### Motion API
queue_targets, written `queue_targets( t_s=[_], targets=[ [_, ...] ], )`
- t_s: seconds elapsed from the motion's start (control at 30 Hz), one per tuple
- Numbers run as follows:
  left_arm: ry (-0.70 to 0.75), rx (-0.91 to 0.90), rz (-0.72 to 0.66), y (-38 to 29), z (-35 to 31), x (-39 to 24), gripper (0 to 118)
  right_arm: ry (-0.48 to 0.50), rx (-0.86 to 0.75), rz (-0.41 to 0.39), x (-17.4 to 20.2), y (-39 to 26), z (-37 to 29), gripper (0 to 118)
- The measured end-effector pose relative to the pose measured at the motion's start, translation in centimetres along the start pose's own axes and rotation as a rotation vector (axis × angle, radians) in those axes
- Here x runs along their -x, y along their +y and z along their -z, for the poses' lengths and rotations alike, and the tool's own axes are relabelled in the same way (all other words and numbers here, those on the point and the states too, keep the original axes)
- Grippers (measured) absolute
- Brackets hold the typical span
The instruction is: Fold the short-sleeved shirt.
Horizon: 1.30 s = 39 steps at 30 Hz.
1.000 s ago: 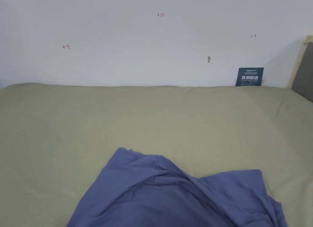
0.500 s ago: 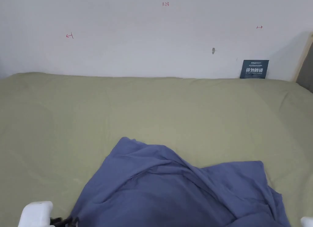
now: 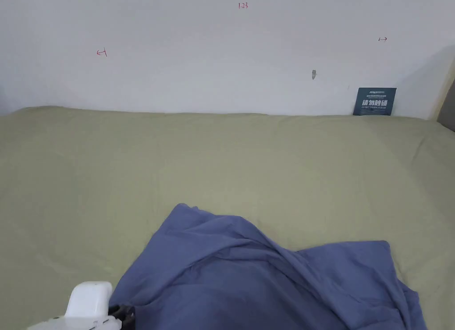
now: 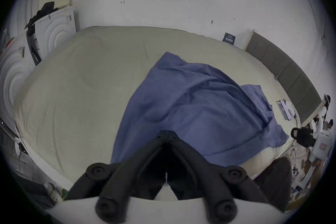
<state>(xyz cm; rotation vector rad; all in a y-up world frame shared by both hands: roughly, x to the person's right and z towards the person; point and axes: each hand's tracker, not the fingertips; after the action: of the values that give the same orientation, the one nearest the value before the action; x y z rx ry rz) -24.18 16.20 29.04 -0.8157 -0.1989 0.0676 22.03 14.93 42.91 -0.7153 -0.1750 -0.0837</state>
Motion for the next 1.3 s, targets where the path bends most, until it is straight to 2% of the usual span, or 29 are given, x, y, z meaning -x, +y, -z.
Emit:
queue_targets(
  t_s=[0.03, 0.13, 0.17, 0.2, 0.33, 0.47, 0.53, 0.57, 0.6, 0.63, 0.67, 0.7, 0.8, 0.9, 1.0, 1.03, 1.07, 1.23, 1.3],
  targets=[
    [0.005, -0.005, 0.006, 1.1, 0.8, -0.1, 0, 0.004, 0.002, 0.0, 1.5, -0.3, -0.2, 0],
    [-0.01, 0.004, 0.006, 5.5, 4.1, 0.0, 0, 0.009, 0.001, -0.009, 1.2, 0.3, 0.6, 0],
    [-0.02, 0.011, 0.004, 6.9, 5.3, 0.0, 0, 0.009, 0.001, -0.009, 3.6, 0.8, -0.1, 0],
    [-0.023, 0.016, 0.006, 8.5, 6.7, 0.0, 0, 0.009, 0.003, -0.009, 4.2, 1.0, 0.0, 0],
    [-0.01, 0.059, 0.029, 15.4, 13.5, -0.8, 0, 0.011, 0.018, 0.0, 3.5, 1.6, 1.8, 0],
    [0.054, 0.105, 0.064, 19.6, 20.3, -1.7, 8, 0.0, 0.034, 0.013, 2.8, 2.3, 3.5, 0],
    [0.077, 0.11, 0.069, 20.5, 22.9, -2.0, 34, -0.005, 0.037, 0.018, 2.6, 2.7, 4.2, 0],
    [0.081, 0.136, 0.09, 20.8, 24.1, -2.0, 43, -0.007, 0.04, 0.017, 2.4, 2.9, 4.6, 0],
    [0.09, 0.167, 0.107, 21.1, 25.3, -2.1, 63, -0.013, 0.039, 0.014, 2.3, 3.0, 4.9, 0],
    [0.102, 0.186, 0.117, 21.2, 26.3, -2.3, 92, -0.016, 0.038, 0.012, 2.3, 3.2, 5.1, 0],
    [0.106, 0.191, 0.131, 21.2, 27.2, -2.4, 106, -0.016, 0.038, 0.012, 2.2, 3.5, 5.3, 0],
    [0.133, 0.198, 0.151, 21.1, 28.1, -2.5, 108, -0.016, 0.036, 0.011, 2.2, 3.5, 5.5, 0],
    [0.194, 0.203, 0.172, 20.6, 30.1, -2.7, 108, -0.014, 0.034, 0.014, 2.1, 3.8, 5.6, 0],
    [0.173, 0.235, 0.182, 20.1, 30.6, -2.6, 104, -0.013, 0.038, 0.017, 1.9, 3.7, 5.8, 0],
    [0.113, 0.237, 0.125, 20.2, 29.0, -2.6, 60, -0.019, 0.046, 0.02, 1.5, 3.6, 5.9, 0],
    [0.152, 0.212, 0.158, 20.3, 28.2, -3.0, 11, -0.021, 0.046, 0.023, 1.3, 3.7, 5.8, 0],
    [0.132, 0.211, 0.191, 20.1, 27.8, -3.1, 3, -0.019, 0.044, 0.028, 1.0, 3.9, 5.7, 0],
    [0.118, 0.228, 0.208, 18.4, 27.1, -3.0, 3, -0.045, 0.025, 0.036, -0.7, 5.9, 6.0, 0],
    [0.108, 0.222, 0.159, 18.4, 27.0, -2.8, 3, -0.063, 0.036, -0.007, -1.6, 7.4, 7.2, 0]
  ],
)
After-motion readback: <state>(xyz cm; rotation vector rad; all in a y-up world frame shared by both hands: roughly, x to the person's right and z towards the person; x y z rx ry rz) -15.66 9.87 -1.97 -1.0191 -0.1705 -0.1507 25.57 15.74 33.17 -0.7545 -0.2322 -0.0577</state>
